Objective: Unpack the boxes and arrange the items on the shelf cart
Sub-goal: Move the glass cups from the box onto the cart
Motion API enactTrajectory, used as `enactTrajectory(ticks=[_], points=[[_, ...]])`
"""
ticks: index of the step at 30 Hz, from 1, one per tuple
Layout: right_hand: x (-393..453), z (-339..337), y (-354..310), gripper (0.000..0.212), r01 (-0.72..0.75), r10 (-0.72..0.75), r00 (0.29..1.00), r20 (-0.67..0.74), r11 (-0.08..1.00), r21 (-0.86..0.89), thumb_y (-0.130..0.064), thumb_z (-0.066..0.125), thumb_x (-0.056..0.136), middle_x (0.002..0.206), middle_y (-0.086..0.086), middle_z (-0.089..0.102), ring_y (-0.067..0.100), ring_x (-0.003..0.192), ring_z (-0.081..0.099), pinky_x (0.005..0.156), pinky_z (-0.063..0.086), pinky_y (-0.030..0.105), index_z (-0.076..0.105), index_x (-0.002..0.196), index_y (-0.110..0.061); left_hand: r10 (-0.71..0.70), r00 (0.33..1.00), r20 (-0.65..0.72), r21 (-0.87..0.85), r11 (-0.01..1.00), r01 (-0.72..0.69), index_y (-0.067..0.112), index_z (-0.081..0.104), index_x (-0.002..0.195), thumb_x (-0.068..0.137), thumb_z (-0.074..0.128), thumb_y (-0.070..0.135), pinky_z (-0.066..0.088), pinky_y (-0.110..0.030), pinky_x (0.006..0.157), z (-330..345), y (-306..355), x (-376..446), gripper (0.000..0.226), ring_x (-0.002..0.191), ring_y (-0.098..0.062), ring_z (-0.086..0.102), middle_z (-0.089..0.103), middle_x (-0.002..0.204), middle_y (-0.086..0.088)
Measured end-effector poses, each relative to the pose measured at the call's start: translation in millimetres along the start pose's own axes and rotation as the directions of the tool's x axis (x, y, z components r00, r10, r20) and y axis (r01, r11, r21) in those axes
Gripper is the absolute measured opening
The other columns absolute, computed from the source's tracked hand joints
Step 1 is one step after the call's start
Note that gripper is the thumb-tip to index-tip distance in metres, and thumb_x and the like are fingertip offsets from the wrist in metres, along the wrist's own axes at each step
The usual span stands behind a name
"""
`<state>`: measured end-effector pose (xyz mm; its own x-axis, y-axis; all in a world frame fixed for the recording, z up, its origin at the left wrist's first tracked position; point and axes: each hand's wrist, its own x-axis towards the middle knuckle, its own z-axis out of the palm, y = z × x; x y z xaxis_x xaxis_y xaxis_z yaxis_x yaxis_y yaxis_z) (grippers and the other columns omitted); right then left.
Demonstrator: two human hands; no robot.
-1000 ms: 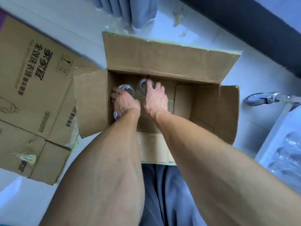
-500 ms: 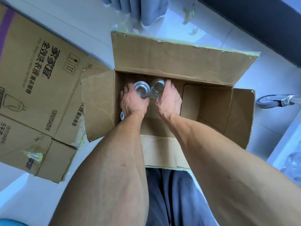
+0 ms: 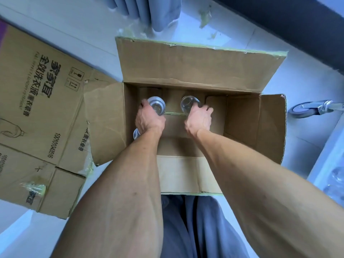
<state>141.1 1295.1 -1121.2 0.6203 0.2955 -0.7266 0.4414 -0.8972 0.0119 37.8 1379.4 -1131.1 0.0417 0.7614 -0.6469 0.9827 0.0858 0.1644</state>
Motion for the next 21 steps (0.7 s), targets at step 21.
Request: enactTrajectory(ticks=[21], points=[[-49.1,-37.2,27.5,0.062,0.016,0.050,0.977,-0.209,0.952,0.306,-0.028,0.074,0.071,0.113,0.010,0.053,0.032,0.105,0.049,0.089,0.043,0.040,0.042,0.123,-0.016,0.080,0.996,-0.035,-0.294,0.952,-0.087,0.013,0.041,0.108,0.058,0.080,0.033,0.050,-0.040,0.085,-44.5,34.5,-47.1,0.066,0.098,-0.031,0.059,0.062,0.101,-0.005]])
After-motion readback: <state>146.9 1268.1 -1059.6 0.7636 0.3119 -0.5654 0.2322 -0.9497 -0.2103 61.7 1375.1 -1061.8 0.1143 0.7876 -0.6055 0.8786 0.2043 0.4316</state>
